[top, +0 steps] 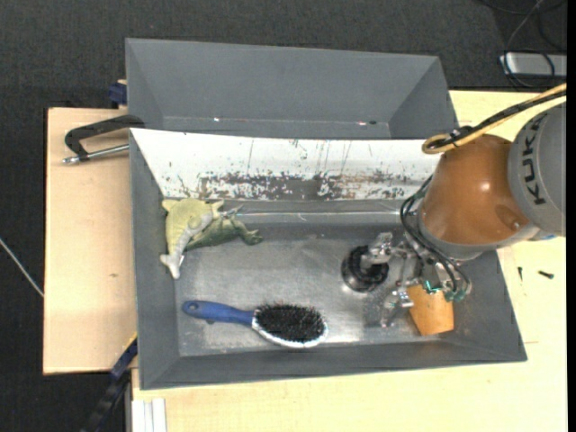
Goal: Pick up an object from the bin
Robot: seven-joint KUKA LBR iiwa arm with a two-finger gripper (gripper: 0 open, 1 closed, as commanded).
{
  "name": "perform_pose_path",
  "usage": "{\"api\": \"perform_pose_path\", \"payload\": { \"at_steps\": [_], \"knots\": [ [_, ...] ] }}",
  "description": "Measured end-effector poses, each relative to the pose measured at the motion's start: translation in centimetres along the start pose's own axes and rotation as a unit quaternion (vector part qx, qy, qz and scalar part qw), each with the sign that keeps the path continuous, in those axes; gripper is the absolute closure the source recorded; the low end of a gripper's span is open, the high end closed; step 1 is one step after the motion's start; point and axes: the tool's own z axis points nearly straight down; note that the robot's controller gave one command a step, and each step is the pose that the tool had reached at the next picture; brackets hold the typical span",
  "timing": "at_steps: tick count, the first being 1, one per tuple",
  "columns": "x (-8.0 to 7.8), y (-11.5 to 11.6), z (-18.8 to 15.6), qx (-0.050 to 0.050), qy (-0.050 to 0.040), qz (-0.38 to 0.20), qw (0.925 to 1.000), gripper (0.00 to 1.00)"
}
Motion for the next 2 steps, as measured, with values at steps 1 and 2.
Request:
{"api": "perform_pose_path", "payload": {
  "at_steps": [1,2],
  "knots": [
    [0.0,0.0,-0.1,0.0,-0.0006,0.0,1.0,1.0],
    [-1.7,-7.5,-16.7,0.004,-0.0054,-0.055,0.9985,1.0]
  ]
}}
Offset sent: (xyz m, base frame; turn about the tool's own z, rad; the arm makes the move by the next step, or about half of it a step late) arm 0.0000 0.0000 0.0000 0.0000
